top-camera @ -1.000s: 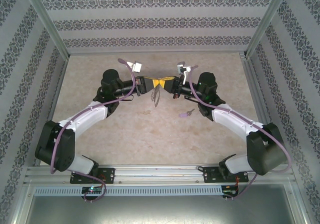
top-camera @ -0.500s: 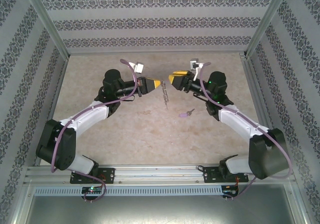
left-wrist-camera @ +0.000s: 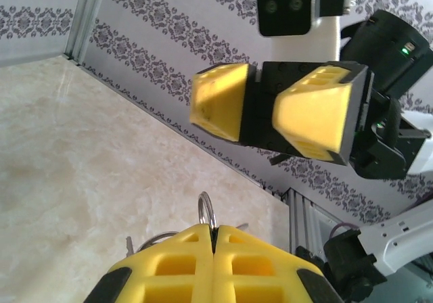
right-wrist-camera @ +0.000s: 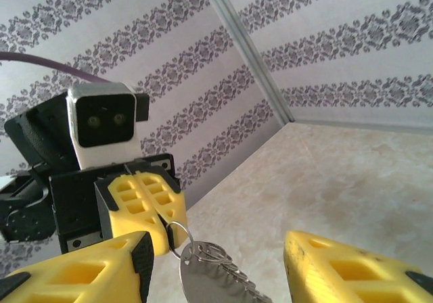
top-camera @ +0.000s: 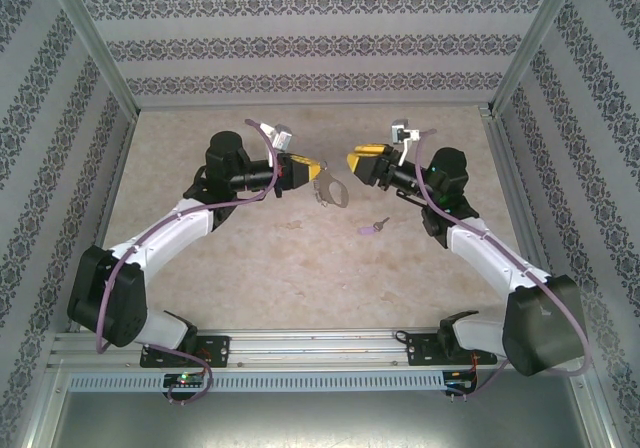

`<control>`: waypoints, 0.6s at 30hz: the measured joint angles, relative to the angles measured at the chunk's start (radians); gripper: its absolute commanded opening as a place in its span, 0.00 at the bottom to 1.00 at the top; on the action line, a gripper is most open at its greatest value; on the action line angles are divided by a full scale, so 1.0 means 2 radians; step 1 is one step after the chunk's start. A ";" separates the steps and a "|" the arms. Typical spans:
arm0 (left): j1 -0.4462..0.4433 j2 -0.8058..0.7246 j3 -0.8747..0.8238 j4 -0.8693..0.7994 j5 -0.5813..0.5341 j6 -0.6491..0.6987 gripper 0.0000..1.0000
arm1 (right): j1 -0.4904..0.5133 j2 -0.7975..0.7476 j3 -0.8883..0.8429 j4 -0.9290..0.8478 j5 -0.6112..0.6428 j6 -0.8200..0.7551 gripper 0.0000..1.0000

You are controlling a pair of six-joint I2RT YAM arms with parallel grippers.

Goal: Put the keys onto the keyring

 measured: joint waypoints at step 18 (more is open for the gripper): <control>0.000 0.000 0.030 -0.015 0.061 0.034 0.00 | 0.032 0.036 0.022 -0.008 -0.070 -0.014 0.45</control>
